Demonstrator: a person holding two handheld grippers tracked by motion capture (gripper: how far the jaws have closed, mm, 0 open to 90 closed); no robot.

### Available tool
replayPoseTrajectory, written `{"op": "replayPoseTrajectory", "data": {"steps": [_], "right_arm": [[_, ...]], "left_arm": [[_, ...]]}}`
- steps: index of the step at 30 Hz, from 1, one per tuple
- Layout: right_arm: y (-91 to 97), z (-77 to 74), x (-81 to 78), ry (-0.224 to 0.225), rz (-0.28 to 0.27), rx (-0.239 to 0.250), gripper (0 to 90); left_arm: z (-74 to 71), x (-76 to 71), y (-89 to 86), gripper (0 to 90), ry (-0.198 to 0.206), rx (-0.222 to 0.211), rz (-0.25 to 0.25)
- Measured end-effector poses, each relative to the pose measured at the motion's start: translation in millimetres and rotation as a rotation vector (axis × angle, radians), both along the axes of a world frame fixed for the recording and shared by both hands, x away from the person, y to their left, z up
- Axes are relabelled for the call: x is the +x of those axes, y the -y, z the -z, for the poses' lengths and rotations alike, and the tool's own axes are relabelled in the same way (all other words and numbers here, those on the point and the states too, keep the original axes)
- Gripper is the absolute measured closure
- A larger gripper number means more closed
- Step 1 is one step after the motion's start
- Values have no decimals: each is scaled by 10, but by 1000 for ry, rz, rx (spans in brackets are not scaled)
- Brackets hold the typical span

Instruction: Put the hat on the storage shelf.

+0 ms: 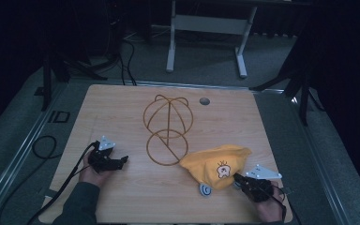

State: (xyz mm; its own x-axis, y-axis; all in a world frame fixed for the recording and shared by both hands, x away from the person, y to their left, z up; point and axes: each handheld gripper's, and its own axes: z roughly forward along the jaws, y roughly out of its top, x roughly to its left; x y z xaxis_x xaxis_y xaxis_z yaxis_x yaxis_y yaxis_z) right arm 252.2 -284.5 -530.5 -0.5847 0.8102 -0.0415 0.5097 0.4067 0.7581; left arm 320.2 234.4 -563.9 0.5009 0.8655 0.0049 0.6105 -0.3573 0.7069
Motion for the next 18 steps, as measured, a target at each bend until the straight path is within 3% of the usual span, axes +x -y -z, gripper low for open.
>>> {"op": "replayPoseTrajectory", "data": {"steps": [3,9,12,14,18], "right_arm": [[6,17,115,21,16,-8,900],[-23,29,287,68,71,-80,836],[-65,12,216,75,54,-86,818],[-149,-12,20,77,7,-41,794],[-310,-41,-151,83,-76,-25,751]], "left_arm": [[6,-73,-7,217,3,-4,-7],[21,-212,-25,211,16,-9,-74],[22,-242,-24,196,14,-8,-95],[23,-251,-20,194,15,-8,-105],[21,-249,-18,190,13,-5,-107]]}}
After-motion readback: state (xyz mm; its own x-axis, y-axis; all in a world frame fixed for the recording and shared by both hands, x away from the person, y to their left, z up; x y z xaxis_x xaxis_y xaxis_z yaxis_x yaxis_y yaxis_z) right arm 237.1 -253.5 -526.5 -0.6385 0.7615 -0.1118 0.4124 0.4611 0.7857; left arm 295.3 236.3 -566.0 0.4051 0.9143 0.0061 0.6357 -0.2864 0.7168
